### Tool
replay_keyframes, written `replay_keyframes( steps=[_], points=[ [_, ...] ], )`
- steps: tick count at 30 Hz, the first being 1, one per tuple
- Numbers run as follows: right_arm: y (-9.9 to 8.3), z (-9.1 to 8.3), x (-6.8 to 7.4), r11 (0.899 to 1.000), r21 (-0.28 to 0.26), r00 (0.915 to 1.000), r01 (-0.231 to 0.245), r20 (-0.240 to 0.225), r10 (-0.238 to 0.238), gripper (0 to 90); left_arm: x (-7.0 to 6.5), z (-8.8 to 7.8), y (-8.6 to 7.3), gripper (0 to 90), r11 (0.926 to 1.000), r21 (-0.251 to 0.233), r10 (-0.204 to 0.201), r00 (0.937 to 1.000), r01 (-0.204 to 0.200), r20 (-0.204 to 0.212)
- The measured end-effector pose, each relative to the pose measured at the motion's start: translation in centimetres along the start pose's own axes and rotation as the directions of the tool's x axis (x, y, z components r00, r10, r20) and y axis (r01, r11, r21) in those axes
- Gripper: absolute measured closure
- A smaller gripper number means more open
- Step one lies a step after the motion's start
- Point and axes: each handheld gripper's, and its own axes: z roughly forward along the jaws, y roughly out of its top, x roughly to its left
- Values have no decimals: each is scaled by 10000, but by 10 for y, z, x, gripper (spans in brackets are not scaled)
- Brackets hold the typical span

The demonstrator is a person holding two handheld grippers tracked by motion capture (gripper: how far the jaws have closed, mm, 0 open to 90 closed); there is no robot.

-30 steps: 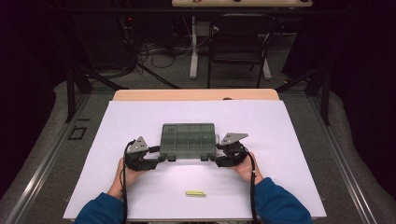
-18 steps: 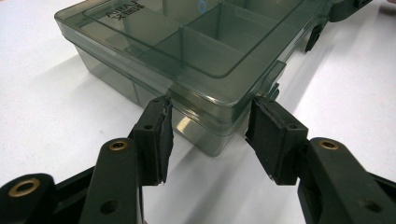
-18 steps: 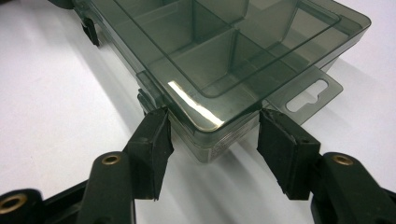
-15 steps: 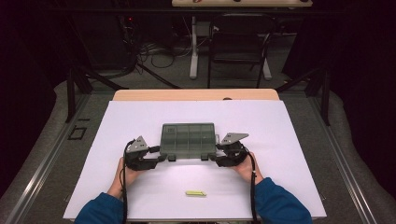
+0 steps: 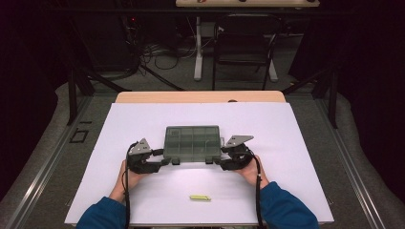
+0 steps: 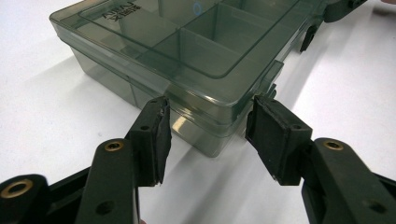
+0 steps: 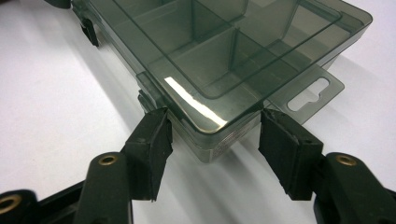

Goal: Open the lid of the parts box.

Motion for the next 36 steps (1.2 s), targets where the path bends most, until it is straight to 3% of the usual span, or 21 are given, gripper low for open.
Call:
replay_keyframes(
  steps=[14,24,32,36],
  points=[
    [1,0,1,9999,48,9999,-90,73,89,430,1,0,1,498,9997,-14,-229,9997,229,-11],
    [-1,-1,-2,9981,-83,9979,-603,-228,601,429,4,0,0,502,9981,-87,-604,9980,606,205],
    [0,-1,-1,9996,-19,9996,-264,-82,264,452,1,0,2,496,9992,51,-408,9992,408,37],
    [0,-3,0,9997,123,9997,-225,-107,227,433,0,1,3,449,9995,124,-301,9995,301,4]
  ],
)
